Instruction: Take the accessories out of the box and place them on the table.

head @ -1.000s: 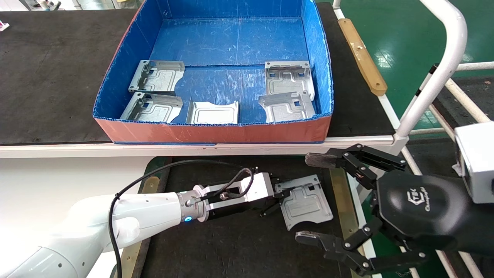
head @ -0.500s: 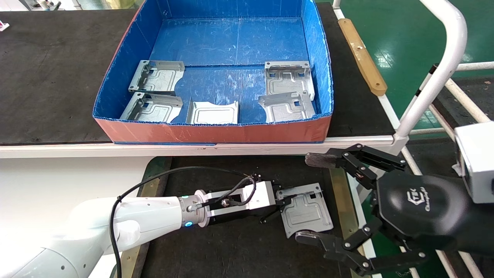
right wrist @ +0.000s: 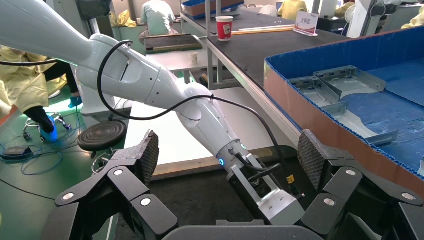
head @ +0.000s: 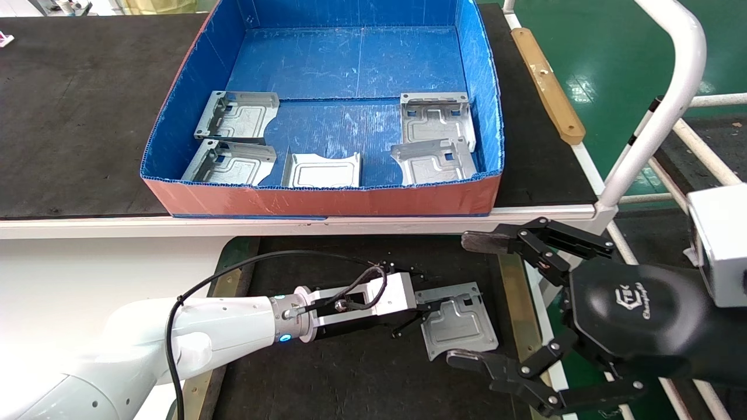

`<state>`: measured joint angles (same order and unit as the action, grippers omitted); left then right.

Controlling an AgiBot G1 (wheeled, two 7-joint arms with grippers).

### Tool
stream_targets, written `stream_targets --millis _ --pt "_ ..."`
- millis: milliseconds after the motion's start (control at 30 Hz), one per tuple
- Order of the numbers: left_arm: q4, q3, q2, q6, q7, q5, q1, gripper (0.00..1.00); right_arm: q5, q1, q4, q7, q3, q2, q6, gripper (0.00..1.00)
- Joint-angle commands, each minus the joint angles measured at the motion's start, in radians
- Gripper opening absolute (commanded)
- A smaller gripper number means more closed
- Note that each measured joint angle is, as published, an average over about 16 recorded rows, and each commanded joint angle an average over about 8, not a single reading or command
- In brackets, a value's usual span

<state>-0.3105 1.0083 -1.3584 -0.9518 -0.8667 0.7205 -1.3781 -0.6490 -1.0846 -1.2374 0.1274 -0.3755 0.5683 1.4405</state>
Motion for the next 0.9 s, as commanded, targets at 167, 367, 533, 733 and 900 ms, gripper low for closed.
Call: stream_targets --millis 167,367,533,733,900 --pt "-0.004 -0.001 0.004 -0.001 0.001 0.001 0.001 1.00 0.000 0.000 0.000 0.000 0.000 0.000 0.000 1.00" --pt "-0.039 0.004 0.027 -0.010 0.008 -0.001 0.015 1.00 0.000 0.000 0.000 0.000 0.000 0.000 0.000 1.00" --pt "-0.090 0.002 0.062 -0.045 0.032 -0.016 0.032 1.00 0.000 0.000 0.000 0.000 0.000 0.000 0.000 1.00" --pt "-0.135 -0.005 0.097 -0.093 0.070 -0.042 0.046 1.00 0.000 0.000 0.000 0.000 0.000 0.000 0.000 1.00" --pt "-0.144 -0.007 0.105 -0.103 0.075 -0.050 0.050 1.00 0.000 0.000 0.000 0.000 0.000 0.000 0.000 1.00"
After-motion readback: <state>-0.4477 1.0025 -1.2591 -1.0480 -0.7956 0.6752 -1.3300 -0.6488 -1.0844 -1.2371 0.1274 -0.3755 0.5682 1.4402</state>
